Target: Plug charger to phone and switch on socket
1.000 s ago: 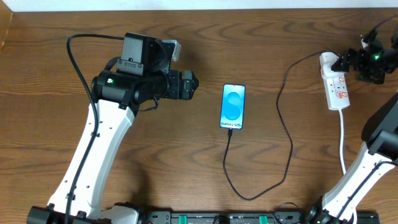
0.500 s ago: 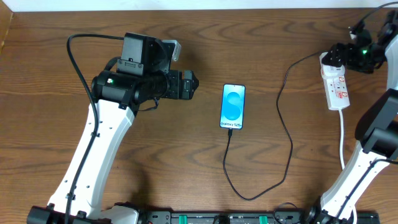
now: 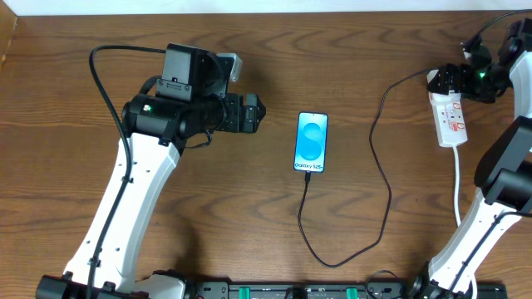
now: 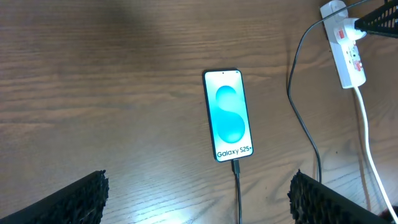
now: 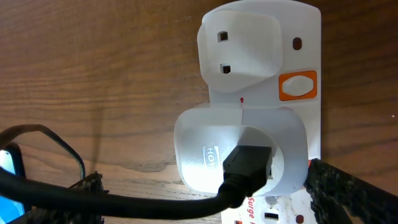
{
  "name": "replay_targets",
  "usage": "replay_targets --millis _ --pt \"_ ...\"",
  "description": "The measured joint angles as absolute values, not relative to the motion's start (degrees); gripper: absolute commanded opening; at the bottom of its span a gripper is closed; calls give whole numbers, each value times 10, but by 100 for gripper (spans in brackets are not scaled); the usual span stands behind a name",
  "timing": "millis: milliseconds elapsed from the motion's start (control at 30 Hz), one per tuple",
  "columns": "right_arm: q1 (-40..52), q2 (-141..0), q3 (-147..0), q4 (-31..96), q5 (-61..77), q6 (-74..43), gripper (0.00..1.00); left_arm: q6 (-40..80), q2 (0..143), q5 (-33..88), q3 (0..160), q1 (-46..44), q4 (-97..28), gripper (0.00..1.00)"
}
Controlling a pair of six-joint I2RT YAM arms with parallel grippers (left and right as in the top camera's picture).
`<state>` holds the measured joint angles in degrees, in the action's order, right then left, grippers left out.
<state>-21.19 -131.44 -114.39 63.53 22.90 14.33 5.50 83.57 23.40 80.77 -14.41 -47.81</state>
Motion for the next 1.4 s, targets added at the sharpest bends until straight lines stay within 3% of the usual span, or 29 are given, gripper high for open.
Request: replay_targets --millis 567,1400 --pt "-219 -1305 -1056 554 228 134 99 55 836 234 808 -144 -478 93" --pt "-227 -1297 -1053 590 280 124 99 55 836 234 808 -144 -478 93"
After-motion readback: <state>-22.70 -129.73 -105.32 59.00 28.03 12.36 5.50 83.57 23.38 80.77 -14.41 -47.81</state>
